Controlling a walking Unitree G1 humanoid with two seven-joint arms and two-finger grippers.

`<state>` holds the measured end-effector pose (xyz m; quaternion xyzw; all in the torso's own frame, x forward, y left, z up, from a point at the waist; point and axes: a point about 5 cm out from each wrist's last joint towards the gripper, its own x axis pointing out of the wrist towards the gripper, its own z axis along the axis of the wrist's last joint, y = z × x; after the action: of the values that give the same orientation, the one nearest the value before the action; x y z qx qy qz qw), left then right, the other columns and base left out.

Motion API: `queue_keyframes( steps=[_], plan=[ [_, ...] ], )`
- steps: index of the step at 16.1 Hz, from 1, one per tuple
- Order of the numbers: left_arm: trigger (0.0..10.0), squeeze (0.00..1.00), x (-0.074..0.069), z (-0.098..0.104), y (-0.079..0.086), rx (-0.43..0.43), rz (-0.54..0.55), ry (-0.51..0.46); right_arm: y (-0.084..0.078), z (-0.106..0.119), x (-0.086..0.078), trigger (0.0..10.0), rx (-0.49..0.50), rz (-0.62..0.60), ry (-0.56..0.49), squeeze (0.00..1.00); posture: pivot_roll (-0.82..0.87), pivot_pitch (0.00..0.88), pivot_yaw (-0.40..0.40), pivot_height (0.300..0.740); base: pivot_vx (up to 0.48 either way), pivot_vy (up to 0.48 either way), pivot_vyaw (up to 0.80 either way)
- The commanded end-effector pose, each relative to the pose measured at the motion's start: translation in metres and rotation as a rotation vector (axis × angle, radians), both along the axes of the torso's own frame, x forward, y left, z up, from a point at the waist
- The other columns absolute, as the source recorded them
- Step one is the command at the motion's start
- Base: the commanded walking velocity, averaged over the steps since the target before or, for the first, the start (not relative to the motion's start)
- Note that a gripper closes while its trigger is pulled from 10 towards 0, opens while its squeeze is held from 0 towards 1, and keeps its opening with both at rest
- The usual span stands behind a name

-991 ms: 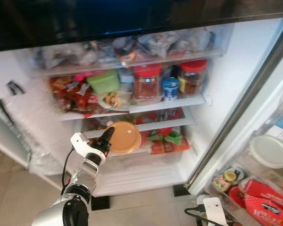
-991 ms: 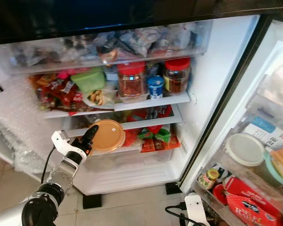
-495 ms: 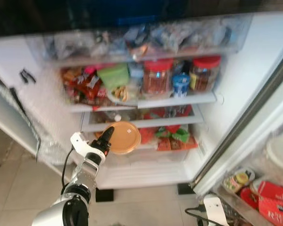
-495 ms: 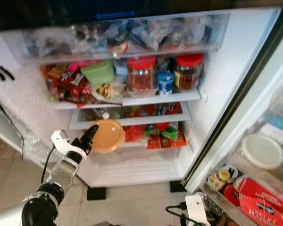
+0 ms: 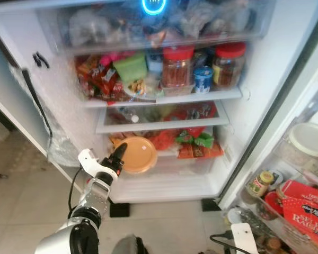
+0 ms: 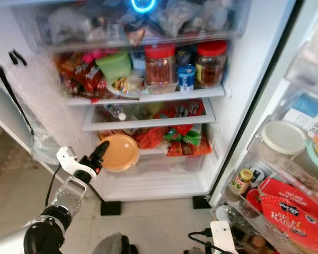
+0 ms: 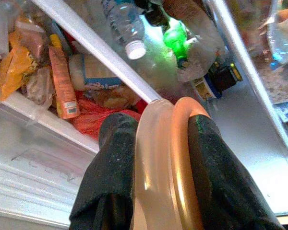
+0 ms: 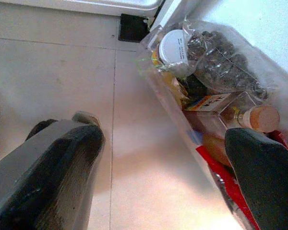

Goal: Restocking fridge

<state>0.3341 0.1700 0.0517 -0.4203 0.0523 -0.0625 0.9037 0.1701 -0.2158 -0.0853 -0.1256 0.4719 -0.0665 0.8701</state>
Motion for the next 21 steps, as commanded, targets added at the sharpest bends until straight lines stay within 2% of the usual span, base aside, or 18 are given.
queue_keyframes(
  steps=[1,11,21],
  plan=[
    [10.0,0.00,0.0014,0.0023,0.0032,-0.005,0.020,-0.006,0.0032,-0.0035,-0.0061,10.0,0.003,-0.003,0.025,0.00,-0.09,0.071,0.070,0.647,0.000,0.000,0.00],
    [10.0,0.00,0.0053,0.0071,0.0007,-0.019,0.004,-0.020,0.0045,-0.0030,-0.0050,10.0,0.024,-0.010,0.006,0.00,-0.08,0.073,0.071,0.647,0.000,0.000,0.00],
    [10.0,0.00,0.0058,0.0079,0.0006,-0.021,0.001,-0.023,0.0043,-0.0022,-0.0043,10.0,0.020,-0.025,-0.015,0.00,-0.08,0.074,0.073,0.647,0.301,0.000,0.00]
  ],
)
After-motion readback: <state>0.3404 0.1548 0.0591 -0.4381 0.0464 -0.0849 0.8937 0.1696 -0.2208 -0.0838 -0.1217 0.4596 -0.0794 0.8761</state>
